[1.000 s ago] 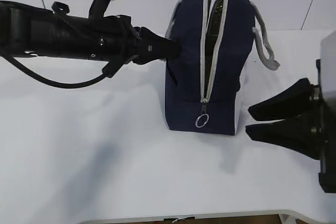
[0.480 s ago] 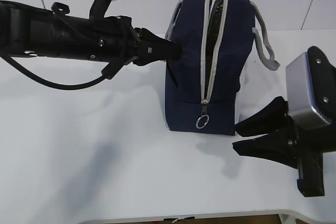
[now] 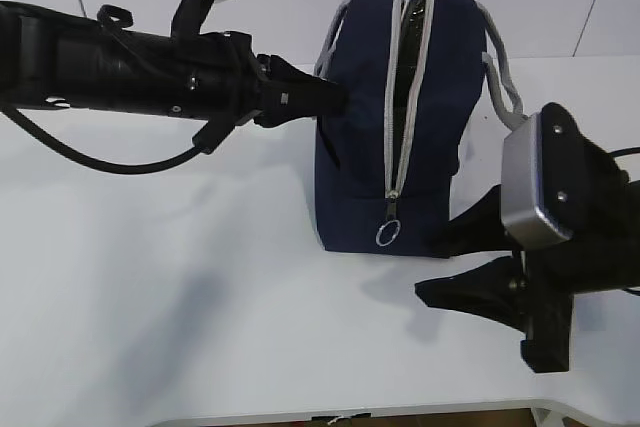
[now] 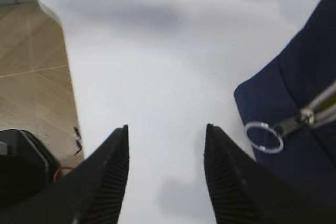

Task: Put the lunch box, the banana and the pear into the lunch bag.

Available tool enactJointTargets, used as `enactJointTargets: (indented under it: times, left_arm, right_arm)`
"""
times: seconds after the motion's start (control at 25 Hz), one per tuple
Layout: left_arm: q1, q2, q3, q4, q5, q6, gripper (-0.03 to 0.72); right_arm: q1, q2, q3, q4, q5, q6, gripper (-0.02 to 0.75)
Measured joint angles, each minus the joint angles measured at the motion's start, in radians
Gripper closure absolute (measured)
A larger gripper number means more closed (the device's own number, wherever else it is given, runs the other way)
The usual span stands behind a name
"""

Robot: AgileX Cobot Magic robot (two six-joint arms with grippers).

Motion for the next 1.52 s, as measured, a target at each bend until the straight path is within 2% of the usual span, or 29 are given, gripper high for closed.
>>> enactJointTargets:
  times: [0.12, 0.2, 0.28, 0.36, 0.84, 1.24, 1.52]
  left_arm:
    - [0.000, 0.000, 0.000, 0.013, 0.009, 0.000, 0.697]
    - [0.000, 0.000, 0.000, 0.017, 0.013, 0.000, 0.697]
    - [0.000, 0.000, 0.000, 0.021, 0.020, 0.000, 0.697]
    - [0.000, 0.000, 0.000, 0.023, 0.027, 0.000, 0.697]
    - [0.000, 0.000, 0.000, 0.028, 0.036, 0.000, 0.697]
    - [0.000, 0.000, 0.000, 0.031, 0.043, 0.000, 0.697]
    - [0.000, 0.000, 0.000, 0.031, 0.044, 0.000, 0.697]
  right_arm:
    - [0.116, 0.014, 0.000, 0.101, -0.169, -0.002, 0.342]
    - [0.180, 0.037, 0.000, 0.228, -0.298, -0.010, 0.341]
    - [0.200, 0.065, 0.000, 0.329, -0.360, -0.027, 0.340]
    - [0.202, 0.089, 0.000, 0.378, -0.392, -0.035, 0.340]
    - [0.204, 0.191, 0.000, 0.408, -0.460, -0.042, 0.339]
    - [0.204, 0.192, -0.085, 0.410, -0.529, -0.044, 0.339]
    - [0.204, 0.255, -0.107, 0.410, -0.517, -0.044, 0.339]
